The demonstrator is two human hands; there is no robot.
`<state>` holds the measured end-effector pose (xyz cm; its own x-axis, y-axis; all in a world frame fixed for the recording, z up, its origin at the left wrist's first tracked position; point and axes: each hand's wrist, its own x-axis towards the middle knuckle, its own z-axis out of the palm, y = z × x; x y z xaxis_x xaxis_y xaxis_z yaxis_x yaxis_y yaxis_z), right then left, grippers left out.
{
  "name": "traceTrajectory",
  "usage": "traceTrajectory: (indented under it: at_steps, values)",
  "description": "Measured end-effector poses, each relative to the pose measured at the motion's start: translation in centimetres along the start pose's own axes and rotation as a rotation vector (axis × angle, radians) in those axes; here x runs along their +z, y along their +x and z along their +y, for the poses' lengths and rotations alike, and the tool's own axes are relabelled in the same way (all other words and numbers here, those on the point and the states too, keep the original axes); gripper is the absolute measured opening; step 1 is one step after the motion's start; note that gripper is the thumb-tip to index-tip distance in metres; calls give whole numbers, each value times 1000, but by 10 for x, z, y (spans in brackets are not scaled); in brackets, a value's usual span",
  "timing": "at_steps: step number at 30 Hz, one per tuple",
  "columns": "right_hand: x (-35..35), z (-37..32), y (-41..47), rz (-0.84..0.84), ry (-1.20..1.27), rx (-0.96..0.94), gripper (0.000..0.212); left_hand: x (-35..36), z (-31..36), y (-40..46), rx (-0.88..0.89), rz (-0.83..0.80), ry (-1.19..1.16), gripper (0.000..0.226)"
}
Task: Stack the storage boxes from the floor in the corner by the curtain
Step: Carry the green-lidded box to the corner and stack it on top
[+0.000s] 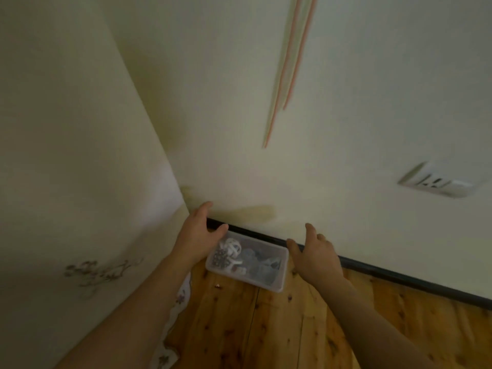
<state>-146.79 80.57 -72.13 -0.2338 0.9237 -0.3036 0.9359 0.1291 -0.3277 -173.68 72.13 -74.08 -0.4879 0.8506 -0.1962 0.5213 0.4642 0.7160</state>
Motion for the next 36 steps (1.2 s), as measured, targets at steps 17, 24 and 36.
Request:
traceTrajectory:
  at_steps: [17,24,36]
  values:
    - [-359,-139,-139,159,34,-125,75,-264,271,-113,54,93,-174,67]
    - [-464,-180,-186,244,100,-188,77,-346,356,-140,101,142,-195,66]
    - [-569,-230,-242,394,190,-293,76,-437,451,-191,211,260,-220,65]
